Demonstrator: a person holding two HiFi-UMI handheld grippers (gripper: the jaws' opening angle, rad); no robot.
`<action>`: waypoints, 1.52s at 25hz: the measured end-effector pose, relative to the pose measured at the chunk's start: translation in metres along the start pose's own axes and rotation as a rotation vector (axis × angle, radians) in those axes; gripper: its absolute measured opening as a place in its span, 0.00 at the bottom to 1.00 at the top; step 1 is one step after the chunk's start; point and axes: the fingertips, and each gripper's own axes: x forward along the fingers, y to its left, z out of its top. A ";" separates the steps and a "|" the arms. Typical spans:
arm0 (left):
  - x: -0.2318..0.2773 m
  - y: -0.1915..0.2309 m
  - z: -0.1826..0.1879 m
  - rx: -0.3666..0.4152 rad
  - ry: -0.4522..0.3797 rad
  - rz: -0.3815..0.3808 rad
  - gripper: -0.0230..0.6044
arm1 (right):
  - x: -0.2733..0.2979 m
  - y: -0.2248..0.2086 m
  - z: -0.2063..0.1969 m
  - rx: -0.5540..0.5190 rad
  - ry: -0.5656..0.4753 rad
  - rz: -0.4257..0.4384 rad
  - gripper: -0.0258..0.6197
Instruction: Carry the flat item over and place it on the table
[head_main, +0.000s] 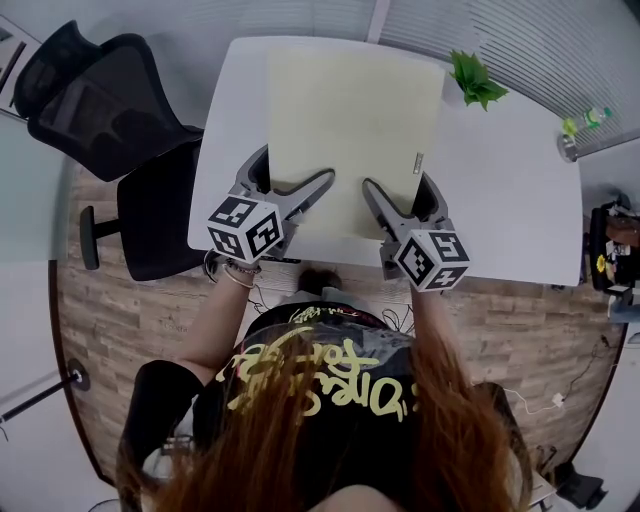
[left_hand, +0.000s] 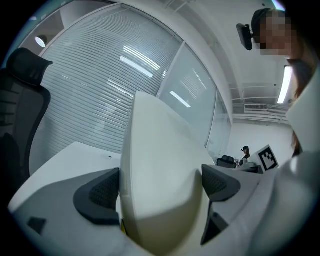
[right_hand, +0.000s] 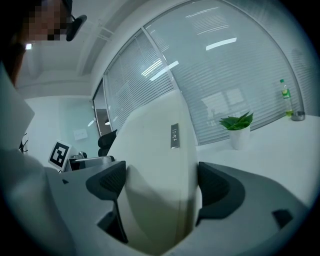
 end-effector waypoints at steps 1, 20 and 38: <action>0.001 0.001 -0.002 -0.006 0.005 0.003 0.84 | 0.001 -0.001 -0.002 0.002 0.007 -0.001 0.71; 0.015 0.024 -0.048 -0.097 0.175 0.054 0.84 | 0.019 -0.019 -0.047 0.114 0.164 -0.037 0.71; 0.031 0.038 -0.078 -0.228 0.363 0.134 0.85 | 0.034 -0.035 -0.066 0.136 0.328 -0.089 0.71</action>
